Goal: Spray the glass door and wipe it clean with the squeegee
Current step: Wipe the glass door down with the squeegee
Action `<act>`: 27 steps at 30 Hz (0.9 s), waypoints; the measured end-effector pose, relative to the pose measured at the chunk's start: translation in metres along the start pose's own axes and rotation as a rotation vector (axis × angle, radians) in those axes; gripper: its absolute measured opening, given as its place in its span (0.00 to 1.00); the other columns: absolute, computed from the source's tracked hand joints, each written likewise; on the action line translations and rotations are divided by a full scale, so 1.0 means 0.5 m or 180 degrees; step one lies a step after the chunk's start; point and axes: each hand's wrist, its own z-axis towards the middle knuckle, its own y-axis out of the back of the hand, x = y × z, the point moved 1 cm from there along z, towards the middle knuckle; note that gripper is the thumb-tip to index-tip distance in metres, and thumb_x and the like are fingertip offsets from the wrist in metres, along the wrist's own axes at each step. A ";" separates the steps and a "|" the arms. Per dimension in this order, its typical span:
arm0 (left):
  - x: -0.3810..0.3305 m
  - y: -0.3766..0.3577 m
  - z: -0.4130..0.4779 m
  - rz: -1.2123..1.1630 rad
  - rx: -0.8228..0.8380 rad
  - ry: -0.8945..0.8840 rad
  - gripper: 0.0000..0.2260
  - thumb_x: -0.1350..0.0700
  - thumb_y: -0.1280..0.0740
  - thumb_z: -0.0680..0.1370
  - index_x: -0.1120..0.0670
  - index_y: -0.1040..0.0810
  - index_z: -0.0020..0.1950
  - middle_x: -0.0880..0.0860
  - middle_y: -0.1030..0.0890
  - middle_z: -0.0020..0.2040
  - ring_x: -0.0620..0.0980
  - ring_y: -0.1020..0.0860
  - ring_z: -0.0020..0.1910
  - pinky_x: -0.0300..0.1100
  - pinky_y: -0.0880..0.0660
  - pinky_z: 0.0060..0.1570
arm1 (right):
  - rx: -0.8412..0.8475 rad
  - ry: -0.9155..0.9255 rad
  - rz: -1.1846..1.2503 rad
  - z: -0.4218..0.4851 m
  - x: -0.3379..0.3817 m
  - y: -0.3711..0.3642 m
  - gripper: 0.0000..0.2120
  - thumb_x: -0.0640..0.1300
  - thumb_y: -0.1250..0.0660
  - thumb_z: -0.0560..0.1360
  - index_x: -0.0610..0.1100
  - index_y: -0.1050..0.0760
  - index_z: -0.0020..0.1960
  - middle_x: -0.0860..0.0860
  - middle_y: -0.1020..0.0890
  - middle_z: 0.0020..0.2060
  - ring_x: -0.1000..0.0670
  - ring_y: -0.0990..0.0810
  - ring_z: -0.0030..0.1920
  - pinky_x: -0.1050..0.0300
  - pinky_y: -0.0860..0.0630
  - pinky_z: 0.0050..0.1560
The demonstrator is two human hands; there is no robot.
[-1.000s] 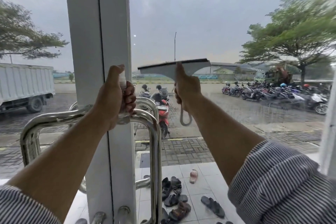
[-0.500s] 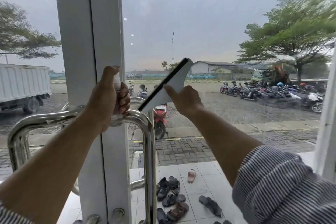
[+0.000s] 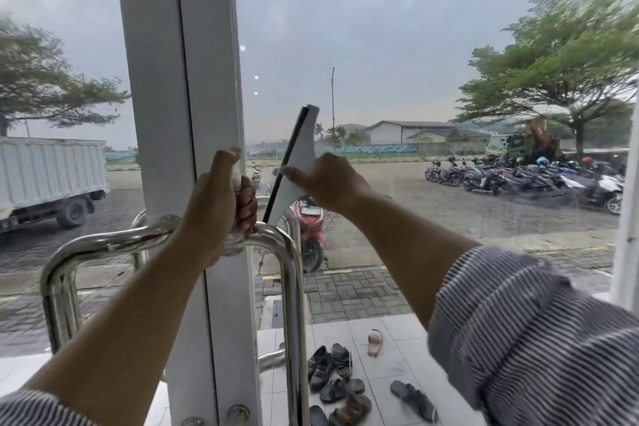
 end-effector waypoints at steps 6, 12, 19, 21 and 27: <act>-0.005 -0.016 -0.006 0.0194 -0.0075 -0.0090 0.26 0.39 0.44 0.77 0.51 0.35 0.23 0.53 0.37 0.23 0.51 0.40 0.23 0.43 0.41 0.28 | 0.0139 0.0043 -0.1208 -0.020 -0.001 0.005 0.31 0.72 0.43 0.75 0.43 0.26 0.52 0.46 0.19 0.43 0.44 0.20 0.43 0.47 0.20 0.48; -0.006 -0.066 -0.015 0.0692 -0.0100 -0.0272 0.24 0.36 0.42 0.71 0.52 0.35 0.23 0.53 0.36 0.22 0.50 0.40 0.24 0.45 0.41 0.30 | 0.0248 -0.0033 -0.1783 -0.046 -0.100 0.094 0.31 0.71 0.43 0.76 0.42 0.26 0.48 0.48 0.21 0.38 0.46 0.20 0.39 0.53 0.21 0.43; 0.021 -0.193 -0.013 0.0583 -0.0053 -0.0134 0.23 0.38 0.42 0.74 0.53 0.35 0.27 0.50 0.36 0.23 0.51 0.38 0.23 0.41 0.39 0.27 | 0.0196 -0.0316 -0.1921 -0.060 -0.237 0.224 0.31 0.72 0.43 0.75 0.42 0.27 0.45 0.48 0.22 0.38 0.45 0.21 0.41 0.52 0.23 0.44; 0.035 -0.242 -0.008 0.0562 -0.0022 -0.0077 0.23 0.37 0.43 0.75 0.52 0.35 0.27 0.50 0.35 0.23 0.50 0.37 0.23 0.41 0.39 0.28 | 0.0194 -0.0435 -0.1922 -0.070 -0.290 0.262 0.32 0.72 0.43 0.75 0.41 0.26 0.48 0.47 0.22 0.38 0.45 0.21 0.41 0.52 0.24 0.43; 0.071 -0.400 0.002 0.0475 0.0117 -0.0022 0.24 0.41 0.47 0.81 0.53 0.36 0.30 0.50 0.34 0.24 0.49 0.37 0.23 0.42 0.39 0.29 | 0.0231 -0.0583 -0.1899 -0.097 -0.451 0.357 0.33 0.73 0.43 0.74 0.41 0.26 0.44 0.46 0.21 0.38 0.45 0.21 0.39 0.52 0.22 0.43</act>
